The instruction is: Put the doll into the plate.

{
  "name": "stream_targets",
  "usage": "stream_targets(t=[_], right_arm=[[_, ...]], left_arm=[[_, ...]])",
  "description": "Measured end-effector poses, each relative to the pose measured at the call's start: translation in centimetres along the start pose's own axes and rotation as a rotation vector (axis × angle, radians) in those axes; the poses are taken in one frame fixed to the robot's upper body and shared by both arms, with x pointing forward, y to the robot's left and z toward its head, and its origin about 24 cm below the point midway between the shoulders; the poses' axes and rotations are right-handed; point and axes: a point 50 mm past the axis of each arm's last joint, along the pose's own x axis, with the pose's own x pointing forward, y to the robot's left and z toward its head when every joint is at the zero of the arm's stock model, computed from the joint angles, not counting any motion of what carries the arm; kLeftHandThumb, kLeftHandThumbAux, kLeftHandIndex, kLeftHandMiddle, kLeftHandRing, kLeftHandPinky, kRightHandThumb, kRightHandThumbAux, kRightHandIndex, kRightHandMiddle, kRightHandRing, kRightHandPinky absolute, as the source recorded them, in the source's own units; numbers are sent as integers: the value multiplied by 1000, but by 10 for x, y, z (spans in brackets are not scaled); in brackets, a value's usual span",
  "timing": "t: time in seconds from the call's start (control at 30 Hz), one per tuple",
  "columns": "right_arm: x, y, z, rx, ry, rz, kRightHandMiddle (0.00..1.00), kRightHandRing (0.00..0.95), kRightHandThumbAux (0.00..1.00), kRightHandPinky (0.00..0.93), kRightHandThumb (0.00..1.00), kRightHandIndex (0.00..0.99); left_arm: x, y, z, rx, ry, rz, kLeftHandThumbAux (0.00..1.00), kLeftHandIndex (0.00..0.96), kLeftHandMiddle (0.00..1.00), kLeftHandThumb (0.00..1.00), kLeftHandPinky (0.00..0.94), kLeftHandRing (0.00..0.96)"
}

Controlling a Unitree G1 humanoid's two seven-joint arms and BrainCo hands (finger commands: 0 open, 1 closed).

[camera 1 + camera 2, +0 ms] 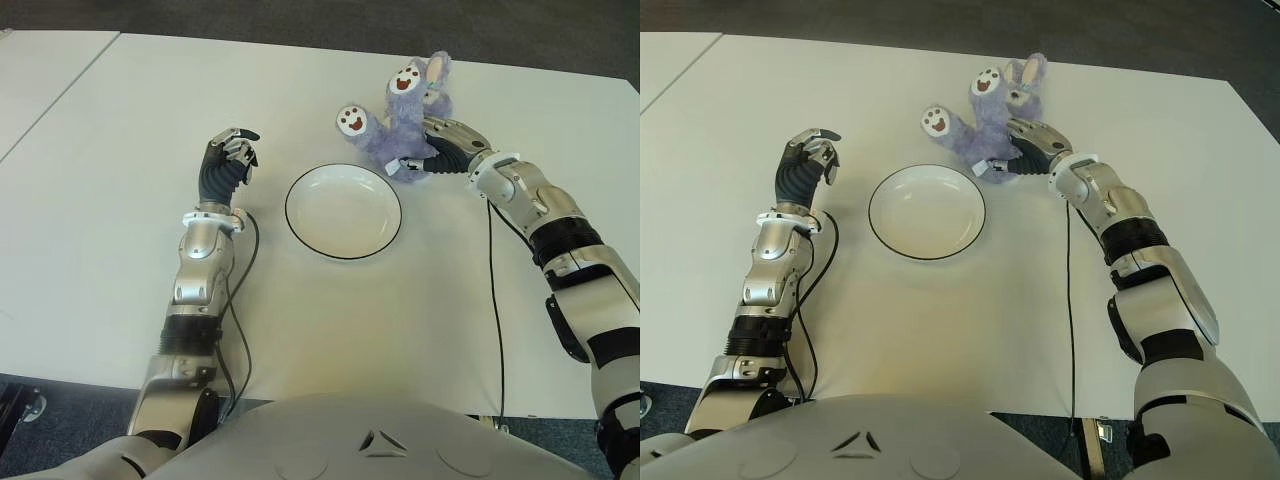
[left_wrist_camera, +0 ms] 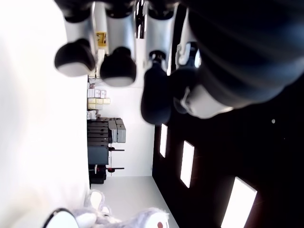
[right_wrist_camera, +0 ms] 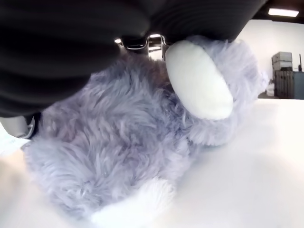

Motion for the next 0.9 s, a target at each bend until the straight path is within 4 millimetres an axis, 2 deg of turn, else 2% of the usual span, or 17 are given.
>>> stream_targets(t=[0.1,0.13,0.2,0.3,0.4,0.5,0.73,0.83,0.9], right_arm=[[0,5,0,-4,7,-57,66,208,410,370,673,80],[1,8,0,-6,12,-75,78,225,414,382,698,94],[1,12,1,-4,20,-114,203,357,424,490,810,240],[2,15,2,-18,20,-162,311,359,607,479,938,355],[2,16,2,-23,22,-199,343,405,656,490,979,419],[1,18,3,-16,25,-234,387,427,667,471,993,441],[1,19,4,16,38,-286,454,440,666,463,999,444],[2,19,4,61,60,-306,463,445,668,470,999,416],[3,20,4,134,88,-326,500,491,663,464,1000,412]], left_arm=[[0,0,0,0,0,0,703,444,847,713,861,856],[0,0,0,0,0,0,703,444,847,713,861,856],[0,0,0,0,-1,0,703,444,845,713,858,854],[0,0,0,0,-1,0,703,444,844,713,858,853],[0,0,0,-1,0,0,703,444,845,713,857,852],[0,-1,0,-2,0,-1,703,444,845,713,853,851],[0,-1,1,-3,0,-2,703,444,848,713,859,853],[0,-1,1,-3,0,-1,703,444,846,713,860,854],[0,-1,1,-4,1,-1,703,444,845,713,863,855]])
